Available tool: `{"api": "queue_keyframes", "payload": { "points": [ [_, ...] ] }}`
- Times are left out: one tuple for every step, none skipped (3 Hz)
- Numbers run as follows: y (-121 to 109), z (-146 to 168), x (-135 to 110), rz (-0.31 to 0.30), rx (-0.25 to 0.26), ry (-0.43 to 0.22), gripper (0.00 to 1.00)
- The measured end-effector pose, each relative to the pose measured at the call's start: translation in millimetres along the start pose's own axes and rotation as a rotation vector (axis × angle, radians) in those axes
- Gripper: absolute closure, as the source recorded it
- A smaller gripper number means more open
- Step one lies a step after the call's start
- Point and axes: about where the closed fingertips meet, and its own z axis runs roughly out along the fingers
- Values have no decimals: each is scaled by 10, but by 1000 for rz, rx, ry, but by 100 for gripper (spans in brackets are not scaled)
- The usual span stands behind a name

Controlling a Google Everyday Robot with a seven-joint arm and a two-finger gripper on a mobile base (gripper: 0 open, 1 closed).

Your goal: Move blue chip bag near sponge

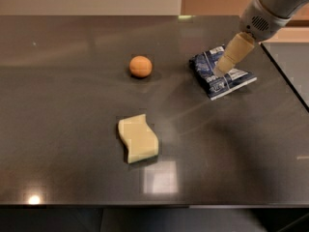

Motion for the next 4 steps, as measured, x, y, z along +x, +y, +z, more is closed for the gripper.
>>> {"api": "queue_keyframes", "payload": {
  "points": [
    [-171, 228, -49, 37, -5, 51, 0],
    [-295, 441, -62, 68, -19, 91, 0],
    [-397, 621, -49, 92, -33, 117, 0],
    [-424, 793, -46, 85, -52, 138, 0]
  ]
}}
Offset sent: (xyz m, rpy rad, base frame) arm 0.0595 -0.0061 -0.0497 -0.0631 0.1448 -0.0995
